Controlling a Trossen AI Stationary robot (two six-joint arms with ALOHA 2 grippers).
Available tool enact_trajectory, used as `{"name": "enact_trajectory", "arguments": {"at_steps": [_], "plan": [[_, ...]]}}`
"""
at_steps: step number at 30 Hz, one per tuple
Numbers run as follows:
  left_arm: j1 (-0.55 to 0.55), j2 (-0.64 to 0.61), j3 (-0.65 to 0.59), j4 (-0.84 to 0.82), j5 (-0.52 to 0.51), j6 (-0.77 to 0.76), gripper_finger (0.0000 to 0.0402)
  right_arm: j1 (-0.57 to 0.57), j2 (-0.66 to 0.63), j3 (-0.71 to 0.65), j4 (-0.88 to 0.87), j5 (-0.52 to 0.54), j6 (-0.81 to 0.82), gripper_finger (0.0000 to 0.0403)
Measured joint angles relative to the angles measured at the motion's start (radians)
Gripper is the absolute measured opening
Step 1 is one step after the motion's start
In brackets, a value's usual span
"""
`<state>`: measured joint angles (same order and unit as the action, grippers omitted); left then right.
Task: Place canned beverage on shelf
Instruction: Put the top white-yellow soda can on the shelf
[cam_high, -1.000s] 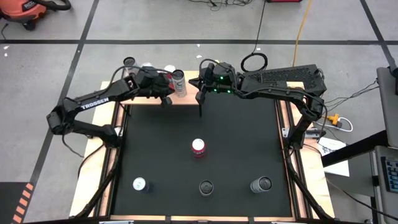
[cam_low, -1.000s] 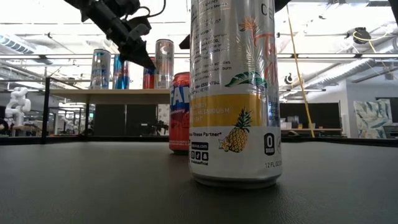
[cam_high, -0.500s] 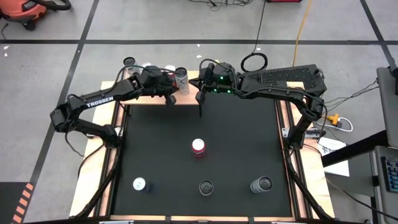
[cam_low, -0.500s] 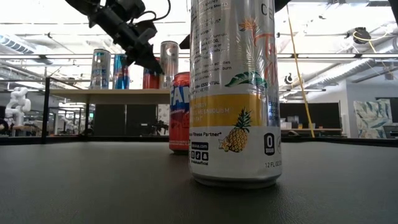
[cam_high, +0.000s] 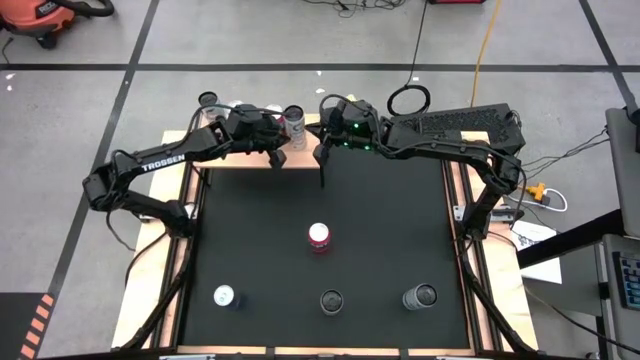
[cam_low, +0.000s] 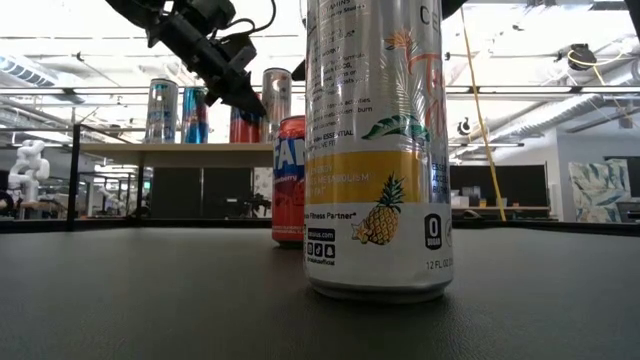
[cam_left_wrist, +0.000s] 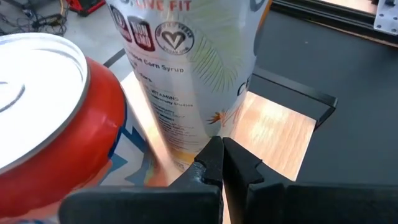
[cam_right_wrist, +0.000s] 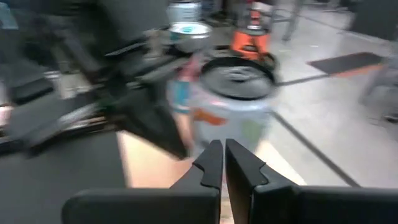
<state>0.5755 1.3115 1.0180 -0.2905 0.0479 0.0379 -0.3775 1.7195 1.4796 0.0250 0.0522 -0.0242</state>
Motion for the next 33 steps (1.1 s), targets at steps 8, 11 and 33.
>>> {"name": "enact_trajectory", "arguments": {"at_steps": [8,11,33], "plan": [[0.000,0.003,0.000,0.031,0.000,-0.007,0.0001,-0.048,0.008,0.000,0.048,0.051,-0.015,0.0000],[0.000,0.003,0.000,0.031,0.000,-0.007,0.0001,-0.064,0.023,0.000,0.082,0.022,-0.016,0.0000],[0.000,0.003,0.000,0.049,0.000,-0.005,0.0001,-0.093,0.047,0.000,0.138,-0.084,0.005,0.0000]]}}
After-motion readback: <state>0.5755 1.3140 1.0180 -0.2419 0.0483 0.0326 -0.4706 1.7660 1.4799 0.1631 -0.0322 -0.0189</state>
